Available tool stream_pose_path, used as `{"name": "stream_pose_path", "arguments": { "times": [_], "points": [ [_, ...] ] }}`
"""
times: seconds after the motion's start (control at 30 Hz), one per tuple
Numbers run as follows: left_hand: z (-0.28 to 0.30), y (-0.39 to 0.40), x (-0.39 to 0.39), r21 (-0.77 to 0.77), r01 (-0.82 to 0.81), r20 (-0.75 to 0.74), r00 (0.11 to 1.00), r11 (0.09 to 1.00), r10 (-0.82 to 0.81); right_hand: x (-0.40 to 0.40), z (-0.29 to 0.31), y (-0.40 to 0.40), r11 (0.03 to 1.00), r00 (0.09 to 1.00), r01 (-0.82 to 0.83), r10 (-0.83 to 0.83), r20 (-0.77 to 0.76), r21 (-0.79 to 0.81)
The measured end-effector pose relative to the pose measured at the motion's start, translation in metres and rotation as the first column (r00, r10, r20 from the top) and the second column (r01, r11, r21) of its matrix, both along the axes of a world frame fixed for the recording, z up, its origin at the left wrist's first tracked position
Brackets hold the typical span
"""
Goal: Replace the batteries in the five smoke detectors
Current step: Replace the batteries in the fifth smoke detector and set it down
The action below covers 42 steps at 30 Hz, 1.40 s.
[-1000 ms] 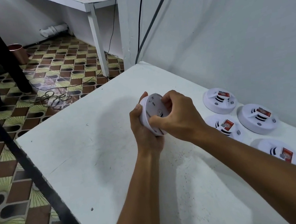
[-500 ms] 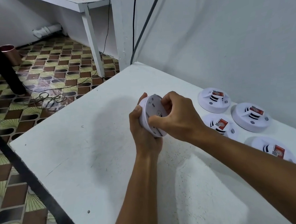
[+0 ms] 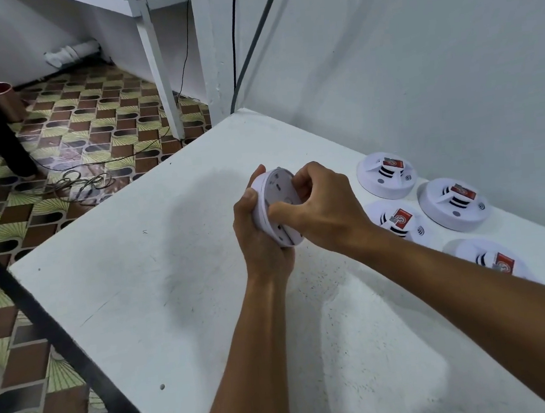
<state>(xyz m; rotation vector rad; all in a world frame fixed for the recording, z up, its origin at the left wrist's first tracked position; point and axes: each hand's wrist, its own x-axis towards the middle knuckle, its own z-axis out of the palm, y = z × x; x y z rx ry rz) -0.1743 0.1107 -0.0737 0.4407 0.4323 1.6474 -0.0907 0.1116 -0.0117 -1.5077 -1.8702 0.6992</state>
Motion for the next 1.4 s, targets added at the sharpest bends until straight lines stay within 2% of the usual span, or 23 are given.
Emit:
{"name": "stream_pose_path", "arguments": {
  "times": [0.2,0.37,0.43,0.5,0.57,0.67,0.77,0.87,1.0,1.17,1.4],
  "points": [
    [0.0,0.001,0.001,0.0,-0.002,-0.063,0.998,1.0,0.002,0.001,-0.001,-0.001,0.998,0.998,0.041,-0.042,-0.039,-0.039],
    [0.0,0.003,0.002,-0.002,0.029,-0.053,0.998,1.0,-0.029,0.005,0.0,-0.001,0.997,0.999,0.028,-0.03,-0.026,-0.068],
    [-0.004,0.005,0.001,0.002,0.051,0.006,0.999,0.999,-0.051,0.01,0.004,0.002,0.994,0.999,-0.012,0.008,-0.04,-0.111],
    [-0.004,0.006,-0.001,0.014,0.091,0.106,0.99,0.996,-0.092,0.021,0.01,0.003,0.986,0.989,-0.063,0.041,-0.139,-0.156],
    [-0.003,0.006,-0.001,-0.011,0.101,0.206,0.974,0.995,-0.097,0.035,0.011,0.004,0.992,0.975,-0.075,0.052,-0.215,-0.102],
    [-0.005,0.007,0.001,0.001,0.145,0.308,0.941,0.989,-0.138,0.05,0.003,-0.008,0.999,0.98,0.021,-0.012,-0.198,0.041],
    [-0.006,0.008,0.002,0.056,0.185,0.357,0.914,0.981,-0.193,0.052,-0.011,-0.028,0.996,0.972,0.072,-0.057,-0.229,0.055],
    [-0.008,0.008,0.003,0.069,0.186,0.351,0.915,0.98,-0.199,0.043,-0.028,-0.044,0.995,0.969,0.024,-0.001,-0.246,0.093],
    [-0.008,0.007,0.005,0.038,0.158,0.323,0.932,0.987,-0.162,0.029,-0.043,-0.052,0.987,0.988,0.02,0.005,-0.153,0.16],
    [-0.007,0.007,0.007,0.003,0.092,0.313,0.946,0.996,-0.088,0.012,-0.034,-0.047,0.985,0.978,0.127,-0.103,-0.183,0.121],
    [0.003,0.002,0.01,-0.002,0.026,0.241,0.97,1.0,-0.024,-0.001,-0.029,-0.035,0.968,0.964,0.24,-0.229,-0.136,0.074]
  ]
}}
